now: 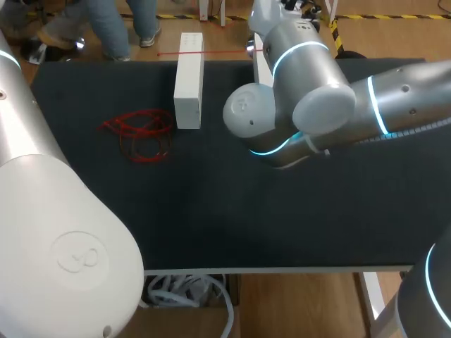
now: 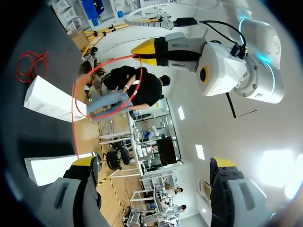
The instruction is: Grab the tape and strap the tape.
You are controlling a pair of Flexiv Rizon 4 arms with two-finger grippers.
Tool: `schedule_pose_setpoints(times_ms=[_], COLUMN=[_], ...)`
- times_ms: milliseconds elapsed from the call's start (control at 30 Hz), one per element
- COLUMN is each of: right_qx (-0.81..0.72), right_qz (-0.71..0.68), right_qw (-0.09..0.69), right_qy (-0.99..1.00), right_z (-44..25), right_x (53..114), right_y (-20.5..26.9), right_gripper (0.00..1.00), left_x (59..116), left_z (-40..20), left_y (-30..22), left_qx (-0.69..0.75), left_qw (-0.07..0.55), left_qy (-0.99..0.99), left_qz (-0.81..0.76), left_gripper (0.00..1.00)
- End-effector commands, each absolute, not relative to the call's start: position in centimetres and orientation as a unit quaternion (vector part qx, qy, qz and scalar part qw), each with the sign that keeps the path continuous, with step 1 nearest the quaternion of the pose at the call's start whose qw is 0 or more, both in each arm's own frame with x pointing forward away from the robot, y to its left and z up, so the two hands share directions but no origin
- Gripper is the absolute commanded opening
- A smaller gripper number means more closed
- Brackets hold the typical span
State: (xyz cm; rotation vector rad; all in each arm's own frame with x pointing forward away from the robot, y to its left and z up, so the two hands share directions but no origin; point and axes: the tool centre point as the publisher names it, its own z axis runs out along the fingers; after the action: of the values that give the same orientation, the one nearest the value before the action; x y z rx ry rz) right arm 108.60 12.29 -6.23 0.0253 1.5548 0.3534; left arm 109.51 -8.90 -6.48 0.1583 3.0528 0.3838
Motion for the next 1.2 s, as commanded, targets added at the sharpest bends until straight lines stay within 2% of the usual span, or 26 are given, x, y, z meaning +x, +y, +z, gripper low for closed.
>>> schedule_pose_setpoints(times_ms=[33,300,833,1000,1200], right_qx=[0.010,0.010,0.010,0.010,0.010], right_qz=[0.159,0.159,0.159,0.159,0.159], right_qw=[0.697,0.697,0.697,0.697,0.697], right_qy=[0.699,0.699,0.699,0.699,0.699], right_z=[-6.0,-6.0,-6.0,-6.0,-6.0], right_x=[108.6,108.6,108.6,108.6,108.6], right_y=[12.2,12.2,12.2,12.2,12.2], right_gripper=[1.00,1.00,1.00,1.00,1.00], left_x=[109.6,108.1,103.6,102.8,102.6], left_z=[-7.5,-10.0,-20.1,-22.1,-22.9], left_y=[-7.1,-1.7,4.1,4.9,6.2], left_qx=[0.030,-0.016,0.002,0.001,-0.016], left_qw=[0.018,-0.043,-0.300,-0.339,-0.347], left_qy=[0.991,0.982,0.930,0.918,0.917], left_qz=[0.131,0.185,0.212,0.207,0.197], left_gripper=[0.00,0.00,0.00,0.00,0.00])
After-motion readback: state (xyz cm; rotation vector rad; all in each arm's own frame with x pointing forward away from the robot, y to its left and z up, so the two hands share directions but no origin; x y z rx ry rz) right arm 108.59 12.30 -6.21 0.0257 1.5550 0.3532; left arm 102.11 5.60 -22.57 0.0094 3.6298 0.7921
